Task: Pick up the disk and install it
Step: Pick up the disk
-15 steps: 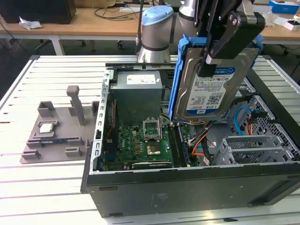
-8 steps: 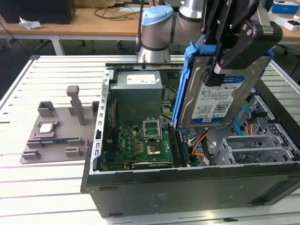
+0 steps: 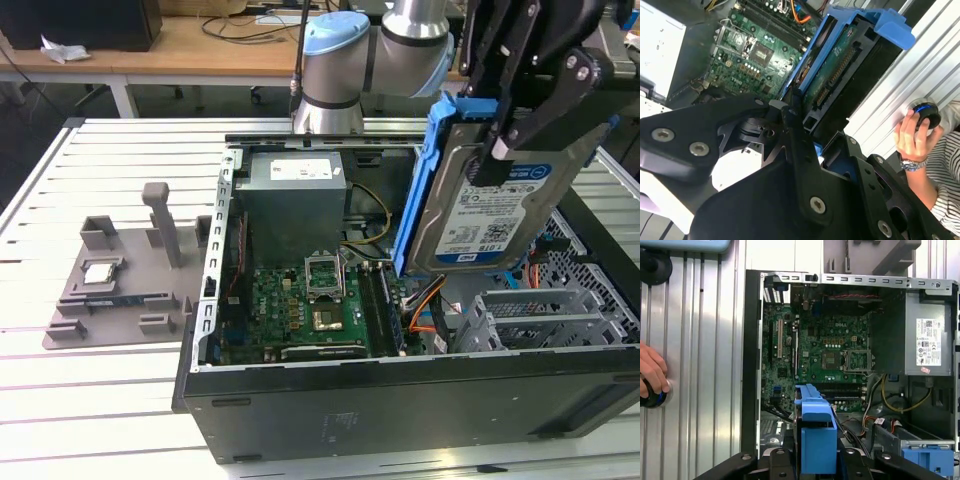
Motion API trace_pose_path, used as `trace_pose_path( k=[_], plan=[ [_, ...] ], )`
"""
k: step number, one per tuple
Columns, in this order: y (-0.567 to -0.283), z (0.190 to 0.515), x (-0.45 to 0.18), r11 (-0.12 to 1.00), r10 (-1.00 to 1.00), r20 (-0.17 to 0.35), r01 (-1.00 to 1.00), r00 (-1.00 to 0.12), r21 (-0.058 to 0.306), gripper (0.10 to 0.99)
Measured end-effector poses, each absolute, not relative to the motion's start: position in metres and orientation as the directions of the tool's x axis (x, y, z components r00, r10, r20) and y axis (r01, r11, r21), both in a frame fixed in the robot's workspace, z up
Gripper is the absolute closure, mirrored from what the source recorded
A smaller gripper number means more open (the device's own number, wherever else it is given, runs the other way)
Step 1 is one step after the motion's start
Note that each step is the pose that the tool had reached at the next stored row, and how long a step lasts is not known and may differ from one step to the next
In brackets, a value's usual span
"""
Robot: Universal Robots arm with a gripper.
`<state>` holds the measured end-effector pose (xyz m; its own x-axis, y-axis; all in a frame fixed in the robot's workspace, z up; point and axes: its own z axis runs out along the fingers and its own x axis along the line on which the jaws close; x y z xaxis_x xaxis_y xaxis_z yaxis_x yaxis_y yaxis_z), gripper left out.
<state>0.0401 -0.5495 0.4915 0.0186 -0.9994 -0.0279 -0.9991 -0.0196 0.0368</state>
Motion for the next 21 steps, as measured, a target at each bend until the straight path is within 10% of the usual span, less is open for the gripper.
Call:
trace_pose_path(
  k=[21],
  plan=[
    [-0.55,0.489,0.091,-0.02,-0.999,-0.028,-0.999,0.019,0.037,0.718]
  ],
)
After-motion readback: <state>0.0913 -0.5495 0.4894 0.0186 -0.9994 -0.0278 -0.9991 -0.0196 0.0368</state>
